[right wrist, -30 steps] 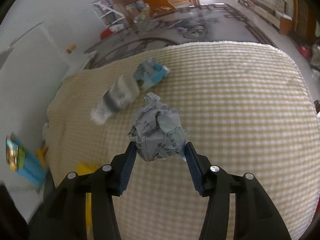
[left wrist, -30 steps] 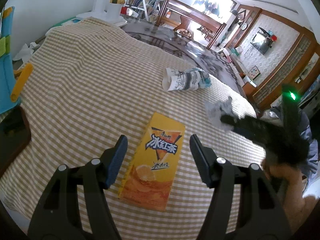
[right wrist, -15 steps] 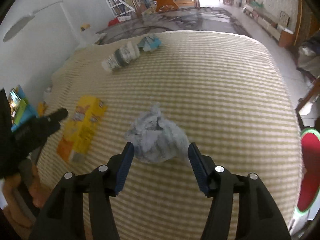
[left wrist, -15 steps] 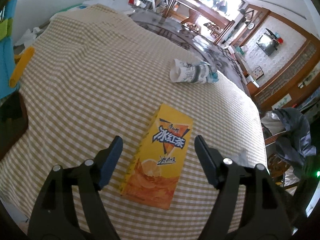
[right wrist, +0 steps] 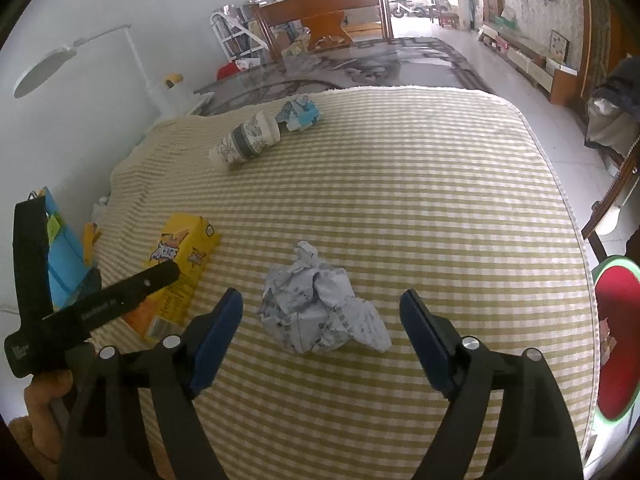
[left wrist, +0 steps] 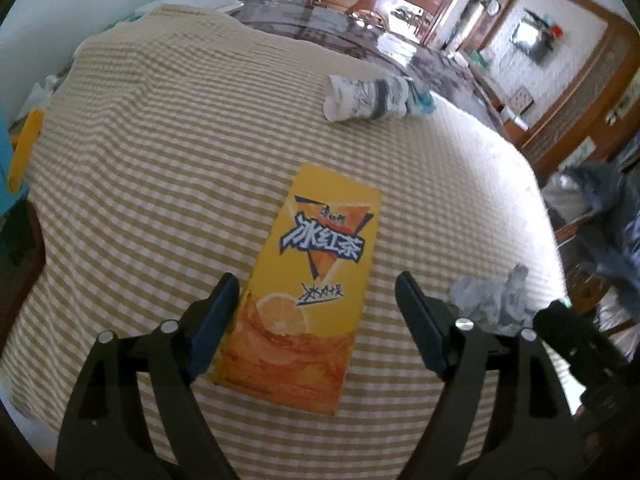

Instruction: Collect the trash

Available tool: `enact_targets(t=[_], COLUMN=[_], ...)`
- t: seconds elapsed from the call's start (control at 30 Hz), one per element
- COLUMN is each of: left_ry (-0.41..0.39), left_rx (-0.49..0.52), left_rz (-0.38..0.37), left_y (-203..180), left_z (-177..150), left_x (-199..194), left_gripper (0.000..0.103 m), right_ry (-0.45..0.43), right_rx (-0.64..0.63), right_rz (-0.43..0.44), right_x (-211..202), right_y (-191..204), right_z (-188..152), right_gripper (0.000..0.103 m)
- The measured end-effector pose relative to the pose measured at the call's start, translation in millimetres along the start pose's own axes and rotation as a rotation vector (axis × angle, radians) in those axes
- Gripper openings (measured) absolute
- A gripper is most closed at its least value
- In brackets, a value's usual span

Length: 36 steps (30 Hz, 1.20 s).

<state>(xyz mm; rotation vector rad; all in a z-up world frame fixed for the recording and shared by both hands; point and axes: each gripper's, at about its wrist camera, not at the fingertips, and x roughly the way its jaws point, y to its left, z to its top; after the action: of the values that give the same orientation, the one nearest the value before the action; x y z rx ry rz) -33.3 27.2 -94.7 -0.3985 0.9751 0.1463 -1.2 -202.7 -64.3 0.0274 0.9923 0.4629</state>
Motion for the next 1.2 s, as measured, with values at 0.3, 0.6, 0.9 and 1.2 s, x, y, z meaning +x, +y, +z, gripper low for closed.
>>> enact_targets(t=[0.3,0.6,0.9,1.2], left_ry=[0.035,0.035,0.035,0.034], left_rx=[0.017,0.011,0.047,0.064], left_rz=[0.024,0.016,0.038,0.043], left_y=[-1.1,-2.2,-6.8,-12.4], left_z=[-5.1,-2.5,-4.1,-6.2], left_x=[7.2,8.8,10.5,9.5], left_gripper=[0.082,0.082,0.08,0.067], right_ry=[-0.008,0.021,0.056,0.051], right_rx=[-0.013,-0.016,-0.046,0.036], right_rz=[0.017,0.009,-0.021,0.038], right_x=[0.9,8.7,21.2,20.2], right_y=[6.0,9.5,17.7,2.7], right_z=[0.7,-0.7,0.7,3.6], right_gripper=[0.078,0.078,0.078,0.056])
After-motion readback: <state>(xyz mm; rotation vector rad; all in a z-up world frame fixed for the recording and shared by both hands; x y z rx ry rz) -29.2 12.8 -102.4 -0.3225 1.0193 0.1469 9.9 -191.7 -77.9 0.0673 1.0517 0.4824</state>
